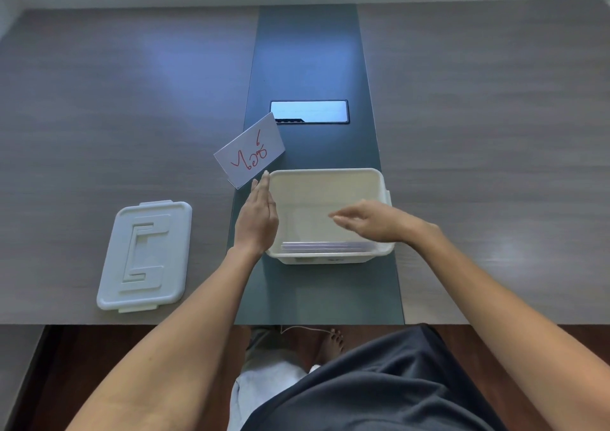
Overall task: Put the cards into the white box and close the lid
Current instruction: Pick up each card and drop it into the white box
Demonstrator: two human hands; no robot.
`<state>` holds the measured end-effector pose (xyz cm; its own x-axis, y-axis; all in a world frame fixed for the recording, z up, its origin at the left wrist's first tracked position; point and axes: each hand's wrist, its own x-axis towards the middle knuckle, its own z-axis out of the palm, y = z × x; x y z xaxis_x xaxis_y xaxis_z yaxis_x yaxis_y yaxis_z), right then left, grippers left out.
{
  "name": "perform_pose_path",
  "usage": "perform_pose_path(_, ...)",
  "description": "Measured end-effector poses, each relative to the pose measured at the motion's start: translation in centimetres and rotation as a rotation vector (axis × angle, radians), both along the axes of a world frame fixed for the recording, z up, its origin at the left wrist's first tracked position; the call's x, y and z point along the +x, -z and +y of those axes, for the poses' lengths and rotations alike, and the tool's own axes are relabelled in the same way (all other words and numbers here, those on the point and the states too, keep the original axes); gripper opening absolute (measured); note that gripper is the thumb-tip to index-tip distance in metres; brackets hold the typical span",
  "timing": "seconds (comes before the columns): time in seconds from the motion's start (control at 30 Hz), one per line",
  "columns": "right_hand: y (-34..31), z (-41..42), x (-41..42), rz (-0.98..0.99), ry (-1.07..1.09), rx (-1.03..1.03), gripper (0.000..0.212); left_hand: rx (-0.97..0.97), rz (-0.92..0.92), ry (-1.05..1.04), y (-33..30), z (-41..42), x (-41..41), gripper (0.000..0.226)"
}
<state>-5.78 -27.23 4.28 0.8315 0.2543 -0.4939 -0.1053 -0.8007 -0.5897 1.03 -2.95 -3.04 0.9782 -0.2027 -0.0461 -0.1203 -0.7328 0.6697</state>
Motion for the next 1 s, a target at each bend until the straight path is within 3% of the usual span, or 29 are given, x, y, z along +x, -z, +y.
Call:
perform_pose_path(0.2, -0.1, -0.5, 6.3, -0.349, 0.092, 0.083, 0.046, 0.021, -0.015, 0.006, 0.1, 0.1, 0.1, 0.051)
perform_pose_path(0.43, 0.6, 1.0, 15.5, -0.33, -0.114, -0.302, 0.064, 0.033, -0.026, -0.032, -0.1, 0.9, 0.8, 0.051)
perform_pose_path(0.63, 2.2, 0.4, 17.8, -0.337, -0.19, -0.48, 0.067, 0.041, -0.039, 0.018, -0.1, -0.1, 0.2, 0.051)
perform_pose_path(1.0, 2.7, 6.3, 23.7, -0.388, -0.3, -0.471, 0.07, 0.05, -0.065, 0.002, -0.1, -0.2, 0.1, 0.053)
